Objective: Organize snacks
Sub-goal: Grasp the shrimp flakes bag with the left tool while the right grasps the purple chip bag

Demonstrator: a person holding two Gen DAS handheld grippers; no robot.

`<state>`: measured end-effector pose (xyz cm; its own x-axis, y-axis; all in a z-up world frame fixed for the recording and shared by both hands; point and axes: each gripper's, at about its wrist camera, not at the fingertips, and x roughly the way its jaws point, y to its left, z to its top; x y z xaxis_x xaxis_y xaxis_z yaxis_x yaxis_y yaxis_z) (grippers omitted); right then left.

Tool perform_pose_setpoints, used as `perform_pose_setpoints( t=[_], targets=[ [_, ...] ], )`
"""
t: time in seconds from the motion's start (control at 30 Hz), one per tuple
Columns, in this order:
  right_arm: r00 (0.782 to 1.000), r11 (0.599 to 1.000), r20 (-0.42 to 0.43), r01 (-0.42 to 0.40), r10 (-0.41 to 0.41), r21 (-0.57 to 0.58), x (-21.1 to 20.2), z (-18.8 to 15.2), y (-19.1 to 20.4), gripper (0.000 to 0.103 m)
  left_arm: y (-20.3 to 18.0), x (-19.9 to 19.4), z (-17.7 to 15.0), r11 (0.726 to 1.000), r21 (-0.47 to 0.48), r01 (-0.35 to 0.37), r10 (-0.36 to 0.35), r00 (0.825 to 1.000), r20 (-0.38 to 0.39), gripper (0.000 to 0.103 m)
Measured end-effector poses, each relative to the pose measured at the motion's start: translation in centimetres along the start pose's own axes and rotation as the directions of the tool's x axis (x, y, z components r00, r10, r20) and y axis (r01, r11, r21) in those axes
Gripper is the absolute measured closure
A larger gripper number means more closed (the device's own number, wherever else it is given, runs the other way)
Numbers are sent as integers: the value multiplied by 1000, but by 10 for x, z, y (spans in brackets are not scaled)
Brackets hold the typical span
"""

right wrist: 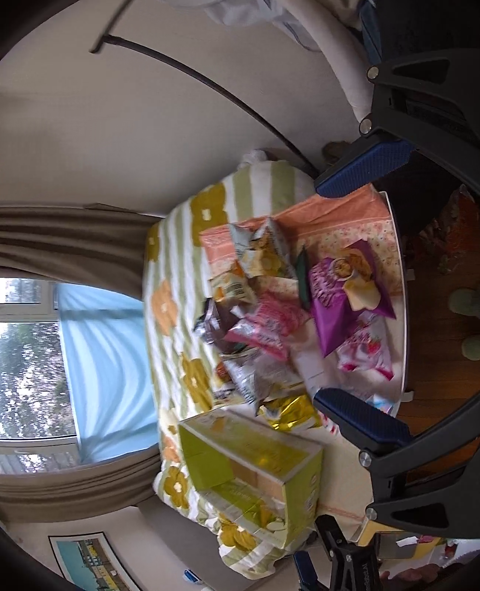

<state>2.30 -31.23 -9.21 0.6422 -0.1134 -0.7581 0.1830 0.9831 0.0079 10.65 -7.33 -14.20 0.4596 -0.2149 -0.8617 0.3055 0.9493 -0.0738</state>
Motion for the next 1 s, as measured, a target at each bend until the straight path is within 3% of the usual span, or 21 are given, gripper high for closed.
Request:
perform_pose_setpoints(
  t=[0.17, 0.27, 0.47, 0.57, 0.7, 0.9, 1.0],
  targets=[
    [986, 993, -131, -111, 103, -49, 60, -12, -21, 0, -17, 59, -2, 1000, -5, 27, -28, 992, -122, 0],
    [964, 980, -209, -182, 162, -78, 95, -20, -25, 0, -23, 91, -3, 997, -37, 73, -79, 978, -192, 0],
    [911, 938, -321, -316, 258, -142, 144, -25, -20, 0, -29, 135, -5, 996, -63, 62, -78, 953, -294, 0],
    [908, 927, -339, -322, 246, -190, 156, -24, -15, 0, -26, 147, -6, 995, -81, 55, -78, 945, -317, 2],
    [903, 916, -349, -337, 250, -218, 165, -22, -14, 0, -21, 160, -9, 991, -119, 66, -104, 933, -346, 27],
    [888, 909, -365, -368, 281, -196, 177, -18, -18, 2, -25, 162, -8, 991, -115, 61, -96, 940, -328, 33],
    [882, 901, -366, -385, 296, -200, 176, -16, -20, 14, -22, 157, -9, 991, -122, 57, -93, 942, -322, 36]
  ],
)
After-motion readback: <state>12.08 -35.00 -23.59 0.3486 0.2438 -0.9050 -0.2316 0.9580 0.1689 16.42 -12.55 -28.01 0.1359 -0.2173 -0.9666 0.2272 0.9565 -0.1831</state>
